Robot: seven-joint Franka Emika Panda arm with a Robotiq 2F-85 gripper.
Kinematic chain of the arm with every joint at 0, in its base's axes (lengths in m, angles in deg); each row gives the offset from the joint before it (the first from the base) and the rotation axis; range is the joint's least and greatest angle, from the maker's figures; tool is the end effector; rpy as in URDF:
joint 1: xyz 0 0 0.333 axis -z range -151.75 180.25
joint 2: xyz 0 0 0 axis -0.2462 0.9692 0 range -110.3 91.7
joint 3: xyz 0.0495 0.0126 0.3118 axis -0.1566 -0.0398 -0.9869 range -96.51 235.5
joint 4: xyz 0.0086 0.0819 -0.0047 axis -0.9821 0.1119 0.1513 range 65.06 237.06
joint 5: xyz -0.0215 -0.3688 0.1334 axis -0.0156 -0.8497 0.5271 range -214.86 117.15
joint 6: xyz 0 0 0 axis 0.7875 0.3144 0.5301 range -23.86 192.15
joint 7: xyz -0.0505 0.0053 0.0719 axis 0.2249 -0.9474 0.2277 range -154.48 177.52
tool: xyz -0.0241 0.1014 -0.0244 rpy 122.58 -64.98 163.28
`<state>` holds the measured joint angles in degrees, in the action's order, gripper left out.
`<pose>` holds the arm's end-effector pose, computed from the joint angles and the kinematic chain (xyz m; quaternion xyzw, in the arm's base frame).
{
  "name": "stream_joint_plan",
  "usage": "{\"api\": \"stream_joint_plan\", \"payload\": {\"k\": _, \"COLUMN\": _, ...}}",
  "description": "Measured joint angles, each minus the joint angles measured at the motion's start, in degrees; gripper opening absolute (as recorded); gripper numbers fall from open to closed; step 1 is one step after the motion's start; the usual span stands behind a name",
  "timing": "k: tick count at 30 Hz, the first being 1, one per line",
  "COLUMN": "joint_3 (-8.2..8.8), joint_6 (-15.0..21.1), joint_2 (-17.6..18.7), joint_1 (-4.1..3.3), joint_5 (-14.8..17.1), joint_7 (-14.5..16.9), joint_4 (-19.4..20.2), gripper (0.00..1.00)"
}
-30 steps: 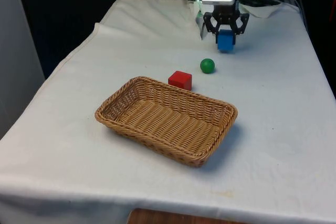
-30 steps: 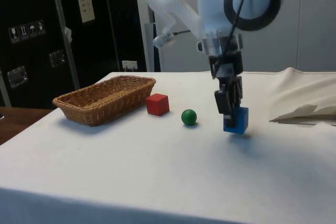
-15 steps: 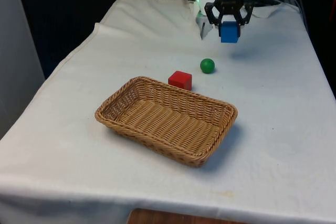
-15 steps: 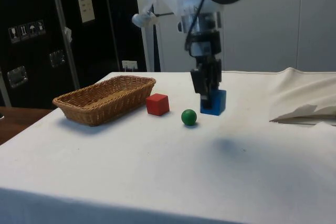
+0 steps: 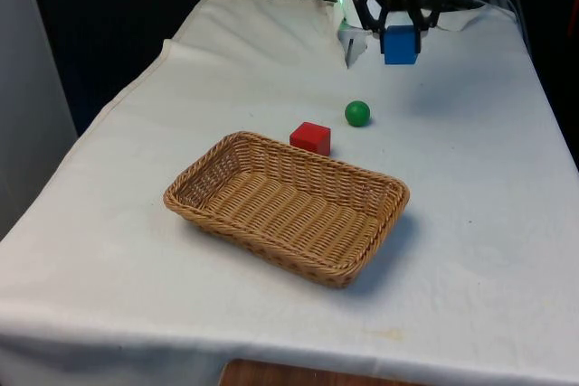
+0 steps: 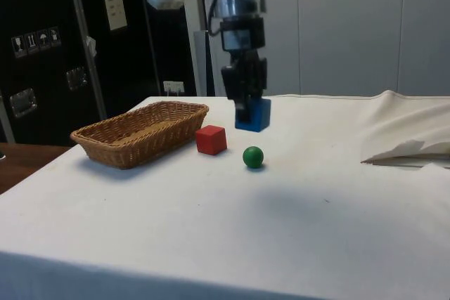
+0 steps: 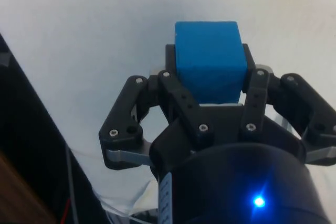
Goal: Place all non-red objects into the basket.
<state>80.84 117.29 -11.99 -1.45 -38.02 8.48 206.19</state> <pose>0.4494 0.0350 0.2875 -0.9958 0.0620 0.0248 0.0621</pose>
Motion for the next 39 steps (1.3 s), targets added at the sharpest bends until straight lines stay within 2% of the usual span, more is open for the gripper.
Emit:
{"api": "stream_joint_plan", "payload": {"k": 9, "joint_3": 0.4, "joint_6": -2.1, "joint_2": 1.3, "joint_1": 0.06, "joint_5": 0.0, "joint_7": 0.1, "joint_4": -5.0, "gripper": 0.0}}
{"api": "stream_joint_plan", "payload": {"k": 14, "joint_3": 1.03, "joint_6": -3.1, "joint_2": 3.4, "joint_1": 0.23, "joint_5": 0.0, "joint_7": 0.6, "joint_4": -8.7, "gripper": 0.0}}
{"api": "stream_joint_plan", "payload": {"k": 17, "joint_3": 1.2, "joint_6": -3.3, "joint_2": 3.7, "joint_1": 0.23, "joint_5": 0.0, "joint_7": 0.7, "joint_4": -9.3, "gripper": 0.0}}
{"api": "stream_joint_plan", "payload": {"k": 29, "joint_3": 2.58, "joint_6": -4.1, "joint_2": 9.1, "joint_1": 0.46, "joint_5": 0.0, "joint_7": 1.9, "joint_4": -16.7, "gripper": 0.0}}
{"api": "stream_joint_plan", "payload": {"k": 39, "joint_3": 4.7, "joint_6": -7.4, "joint_2": 12.6, "joint_1": 0.57, "joint_5": -0.1, "joint_7": 3.2, "joint_4": -24.1, "gripper": 0.0}}
